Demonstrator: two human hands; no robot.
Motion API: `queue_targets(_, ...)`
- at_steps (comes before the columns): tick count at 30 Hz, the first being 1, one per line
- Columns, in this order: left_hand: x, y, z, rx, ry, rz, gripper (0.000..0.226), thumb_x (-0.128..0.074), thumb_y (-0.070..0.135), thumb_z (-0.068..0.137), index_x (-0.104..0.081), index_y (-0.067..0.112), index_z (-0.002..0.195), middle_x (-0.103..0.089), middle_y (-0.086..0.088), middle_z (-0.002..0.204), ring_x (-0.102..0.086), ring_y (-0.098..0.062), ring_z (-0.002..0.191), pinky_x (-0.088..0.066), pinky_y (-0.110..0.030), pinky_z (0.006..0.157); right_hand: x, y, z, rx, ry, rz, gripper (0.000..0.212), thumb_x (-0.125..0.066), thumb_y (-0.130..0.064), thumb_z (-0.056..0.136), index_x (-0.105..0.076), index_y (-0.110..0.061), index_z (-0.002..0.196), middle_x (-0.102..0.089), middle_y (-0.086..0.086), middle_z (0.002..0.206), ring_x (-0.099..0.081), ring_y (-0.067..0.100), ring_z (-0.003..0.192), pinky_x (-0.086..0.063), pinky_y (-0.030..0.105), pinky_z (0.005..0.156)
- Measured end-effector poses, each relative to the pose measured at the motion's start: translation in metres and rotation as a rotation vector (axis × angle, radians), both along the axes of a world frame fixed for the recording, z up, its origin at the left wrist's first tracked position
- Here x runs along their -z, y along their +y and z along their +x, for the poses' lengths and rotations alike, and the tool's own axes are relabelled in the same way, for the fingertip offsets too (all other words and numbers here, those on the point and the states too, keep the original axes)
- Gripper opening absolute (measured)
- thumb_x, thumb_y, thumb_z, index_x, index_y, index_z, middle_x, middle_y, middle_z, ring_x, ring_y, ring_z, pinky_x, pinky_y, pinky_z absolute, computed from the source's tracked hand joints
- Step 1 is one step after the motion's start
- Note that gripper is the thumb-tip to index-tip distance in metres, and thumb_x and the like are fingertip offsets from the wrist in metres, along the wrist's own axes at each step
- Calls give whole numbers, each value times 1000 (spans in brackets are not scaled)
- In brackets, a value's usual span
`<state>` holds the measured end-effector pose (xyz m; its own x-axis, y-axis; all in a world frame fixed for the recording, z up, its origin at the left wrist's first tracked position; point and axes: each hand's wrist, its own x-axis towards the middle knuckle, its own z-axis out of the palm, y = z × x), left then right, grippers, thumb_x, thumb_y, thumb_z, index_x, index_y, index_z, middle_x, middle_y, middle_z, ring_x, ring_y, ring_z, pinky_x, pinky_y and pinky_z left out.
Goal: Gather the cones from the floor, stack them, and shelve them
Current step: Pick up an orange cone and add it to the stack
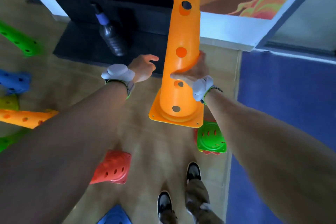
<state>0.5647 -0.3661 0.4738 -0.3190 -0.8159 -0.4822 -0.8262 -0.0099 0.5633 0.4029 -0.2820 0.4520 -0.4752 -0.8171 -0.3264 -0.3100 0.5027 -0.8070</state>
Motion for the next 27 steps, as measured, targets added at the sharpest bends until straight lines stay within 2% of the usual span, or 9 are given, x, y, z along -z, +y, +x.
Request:
queue_targets(5, -30, 42, -38, 161, -1, -53, 41, -49, 21, 95, -51, 22, 136, -56, -4, 136, -55, -24, 119, -43, -28, 92, -40, 66, -38, 183, 135, -93, 107, -90, -36, 51, -29, -17, 136, -47, 5, 129, -50, 28, 116, -49, 43, 95)
queue_targets(9, -45, 78, -65, 257, 25, -108, 39, -50, 20, 95, -54, 16, 134, -56, -3, 136, -51, -24, 126, -38, -27, 99, -63, 115, -59, 282, 208, -94, 109, -90, -36, 53, -26, -15, 139, -44, 4, 133, -48, 25, 119, -46, 37, 96)
queue_targets(11, -53, 101, -83, 330, 40, -131, 25, -48, 18, 95, -59, 14, 117, -60, -7, 123, -53, -25, 119, -39, -28, 95, -71, 145, -71, 348, 222, -92, 110, -89, -36, 53, -25, -16, 140, -43, 3, 134, -49, 25, 118, -47, 39, 95)
queue_targets(13, -56, 113, -91, 382, 20, -153, 12, -46, 17, 96, -55, 13, 102, -57, -10, 114, -54, -26, 110, -39, -30, 91, -72, 163, -75, 382, 216, -102, 110, -89, -34, 55, -24, -16, 142, -42, 3, 135, -49, 26, 117, -48, 40, 91)
queue_targets(16, -45, 134, -108, 415, 4, -160, 28, -45, 19, 97, -59, 7, 117, -55, -9, 134, -50, -30, 122, -40, -33, 100, -68, 191, -85, 448, 234, -157, 113, -89, -35, 53, -23, -16, 143, -41, 3, 137, -50, 28, 118, -50, 45, 91)
queue_targets(18, -32, 149, -118, 413, -4, -149, 37, -46, 22, 96, -56, 10, 130, -53, -7, 139, -48, -28, 127, -38, -30, 101, -57, 212, -91, 487, 246, -161, 113, -89, -36, 52, -24, -17, 142, -41, 2, 137, -51, 28, 117, -50, 46, 90)
queue_targets(21, -10, 162, -124, 406, -28, -122, 42, -50, 25, 94, -53, 16, 135, -52, -4, 140, -48, -25, 128, -38, -28, 102, -36, 241, -92, 493, 204, -143, 116, -90, -37, 51, -23, -19, 143, -40, 3, 140, -50, 27, 121, -48, 47, 95)
queue_targets(24, 2, 174, -123, 385, -56, -82, 47, -54, 21, 89, -52, 21, 136, -53, -3, 139, -50, -24, 126, -42, -32, 105, -24, 261, -89, 488, 146, -102, 131, -93, -36, 54, -9, -17, 152, -22, 5, 157, -28, 23, 143, -32, 36, 112)
queue_targets(27, -4, 186, -120, 373, -69, -72, 49, -54, 14, 87, -52, 22, 135, -54, -1, 138, -51, -23, 125, -43, -33, 104, -36, 272, -83, 504, 159, -125, 133, -92, -39, 58, -4, -12, 154, -14, 5, 160, -17, 20, 148, -25, 31, 113)
